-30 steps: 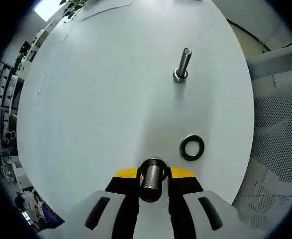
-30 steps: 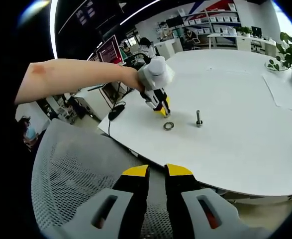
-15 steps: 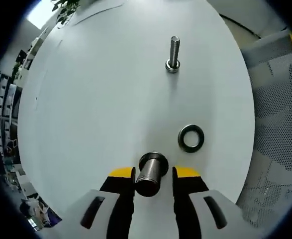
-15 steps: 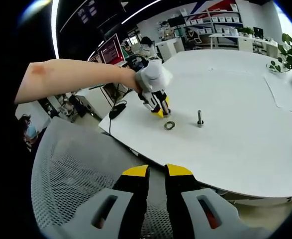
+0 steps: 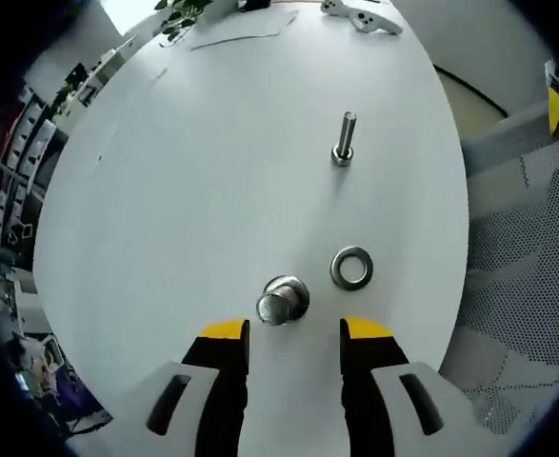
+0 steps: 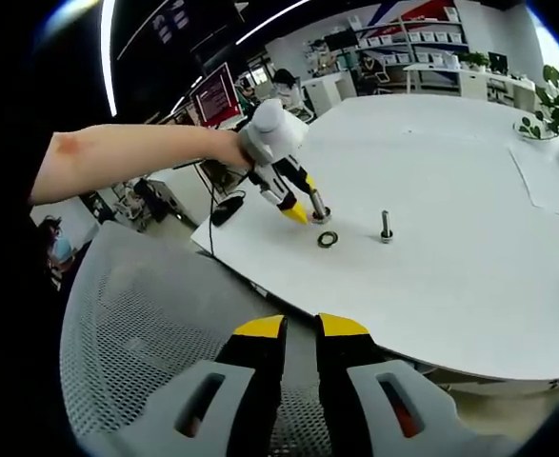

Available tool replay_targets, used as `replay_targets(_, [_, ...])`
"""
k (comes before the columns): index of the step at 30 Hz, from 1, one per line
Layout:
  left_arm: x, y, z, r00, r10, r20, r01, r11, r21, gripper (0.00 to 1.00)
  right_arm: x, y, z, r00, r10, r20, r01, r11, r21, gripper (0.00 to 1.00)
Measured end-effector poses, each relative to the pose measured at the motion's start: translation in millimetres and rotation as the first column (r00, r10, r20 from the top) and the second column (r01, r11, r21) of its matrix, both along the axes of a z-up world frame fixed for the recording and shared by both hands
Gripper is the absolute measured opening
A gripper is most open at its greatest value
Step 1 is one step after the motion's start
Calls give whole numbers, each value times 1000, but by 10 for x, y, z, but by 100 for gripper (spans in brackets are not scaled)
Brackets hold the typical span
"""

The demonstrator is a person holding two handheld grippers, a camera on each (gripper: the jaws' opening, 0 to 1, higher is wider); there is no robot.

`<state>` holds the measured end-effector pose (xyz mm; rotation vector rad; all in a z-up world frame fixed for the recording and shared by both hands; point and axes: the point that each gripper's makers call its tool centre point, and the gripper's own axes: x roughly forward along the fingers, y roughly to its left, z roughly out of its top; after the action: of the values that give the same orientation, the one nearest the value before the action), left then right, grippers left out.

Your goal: Place the washer onto the threaded stud by aligning its center hole with the stud, sliding it down to the base, and recovering from edge contact or off-axis alignment until the washer reaches the visible bottom stop.

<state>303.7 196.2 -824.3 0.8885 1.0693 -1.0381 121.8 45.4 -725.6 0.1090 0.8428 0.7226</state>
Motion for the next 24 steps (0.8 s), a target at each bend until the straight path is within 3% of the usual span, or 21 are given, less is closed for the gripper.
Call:
replay_targets(8, [-123,19,172,999,33,7,-33,998,-57,36,-6,7,5,1000,3,2,-3,1000,5,15])
replay_targets(14, [-290,-13,233,1000,-5,-4,5,997,-74,36,-5,6,12,1000,-1,4,1,1000,11,15])
replay_targets(24, [-468,-58,126,998,-48,-46,45,997,-59,37,-2,2,11,1000,-6,3,6,1000,11,16])
